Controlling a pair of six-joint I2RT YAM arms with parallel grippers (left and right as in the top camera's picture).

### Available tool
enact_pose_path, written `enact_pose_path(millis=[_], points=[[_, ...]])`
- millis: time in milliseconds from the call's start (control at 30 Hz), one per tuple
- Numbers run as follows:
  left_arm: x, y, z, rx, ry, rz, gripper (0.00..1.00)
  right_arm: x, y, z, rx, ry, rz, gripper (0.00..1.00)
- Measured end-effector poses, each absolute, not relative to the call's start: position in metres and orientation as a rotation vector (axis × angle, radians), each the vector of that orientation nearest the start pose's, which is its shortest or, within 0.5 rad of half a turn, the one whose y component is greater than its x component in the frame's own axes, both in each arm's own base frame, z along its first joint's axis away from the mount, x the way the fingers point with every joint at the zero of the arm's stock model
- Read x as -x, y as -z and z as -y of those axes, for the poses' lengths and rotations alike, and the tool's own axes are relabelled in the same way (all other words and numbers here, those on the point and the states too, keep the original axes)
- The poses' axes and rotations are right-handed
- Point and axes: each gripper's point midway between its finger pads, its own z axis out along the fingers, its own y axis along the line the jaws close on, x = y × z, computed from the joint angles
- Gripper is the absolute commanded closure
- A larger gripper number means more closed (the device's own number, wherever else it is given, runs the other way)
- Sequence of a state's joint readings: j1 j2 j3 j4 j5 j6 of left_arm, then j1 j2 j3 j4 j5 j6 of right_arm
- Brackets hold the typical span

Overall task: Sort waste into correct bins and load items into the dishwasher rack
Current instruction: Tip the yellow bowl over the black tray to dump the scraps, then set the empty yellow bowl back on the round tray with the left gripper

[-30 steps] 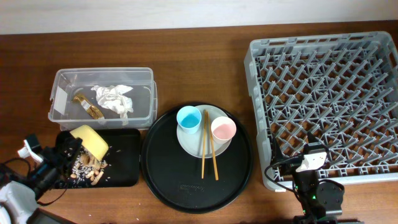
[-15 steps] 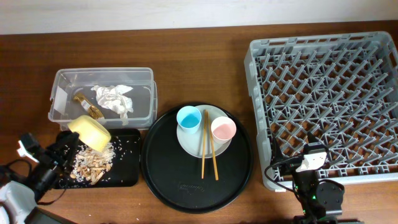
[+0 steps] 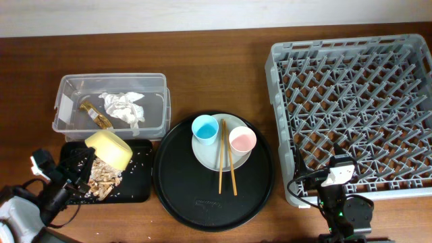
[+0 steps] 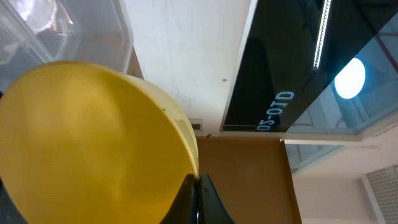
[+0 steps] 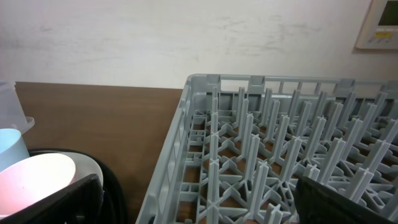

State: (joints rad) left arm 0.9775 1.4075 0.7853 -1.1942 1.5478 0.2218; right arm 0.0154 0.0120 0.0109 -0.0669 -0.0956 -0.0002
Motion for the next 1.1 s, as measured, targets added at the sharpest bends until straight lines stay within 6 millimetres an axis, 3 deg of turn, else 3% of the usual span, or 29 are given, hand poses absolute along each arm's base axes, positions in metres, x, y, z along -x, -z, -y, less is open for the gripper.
enact_pose_path(millis=[133,200,300,367,500,567,600,733,767,900,967,1067,1100], points=[[-0.256,-0.206,-0.061,0.756,1.507,-1.775,1.0,-0.245,-0.16,-0.02,0.086,-0.09,-1.637,0.01],[-0.267,-0.224,-0.05,0.628,1.379,-1.946,1.0,-0.245,-0.16,-0.02,0.086,-0.09,-1.638,0.01],[-0.278,-0.27,-0.011,0.352,1.125,-2.153,1.0,-0.245,-0.16,-0.02,0.085,-0.091,-1.636,0.01],[-0.274,-0.269,0.025,0.242,1.031,-2.276,1.0,-0.245,-0.16,-0.02,0.085,-0.09,-1.637,0.01],[-0.254,-0.237,0.097,-0.005,0.893,-2.548,1.0,-0.245,-0.16,-0.02,0.086,-0.09,-1.636,0.01],[-0.233,-0.22,0.132,-0.139,0.758,-2.672,1.0,-0.245,-0.16,-0.02,0.086,-0.091,-1.636,0.01],[-0.215,-0.211,0.161,-0.264,0.701,-2.726,1.0,-0.245,-0.16,-0.02,0.085,-0.09,-1.637,0.01],[-0.202,-0.169,0.193,-0.36,0.449,-2.859,1.0,-0.245,-0.16,-0.02,0.085,-0.09,-1.637,0.01],[-0.198,-0.147,0.206,-0.416,0.385,-2.923,1.0,-0.245,-0.16,-0.02,0.085,-0.09,-1.637,0.02],[-0.196,-0.097,0.22,-0.455,0.239,-3.058,1.0,-0.245,-0.16,-0.02,0.085,-0.091,-1.637,0.01],[-0.199,-0.093,0.222,-0.45,0.232,-3.059,1.0,-0.245,-0.16,-0.02,0.085,-0.09,-1.637,0.01],[-0.196,-0.092,0.218,-0.449,0.214,-3.074,0.66,-0.245,-0.16,-0.02,0.085,-0.09,-1.637,0.01],[-0.192,-0.091,0.213,-0.444,0.184,-3.093,0.59,-0.245,-0.16,-0.02,0.085,-0.091,-1.637,0.01]])
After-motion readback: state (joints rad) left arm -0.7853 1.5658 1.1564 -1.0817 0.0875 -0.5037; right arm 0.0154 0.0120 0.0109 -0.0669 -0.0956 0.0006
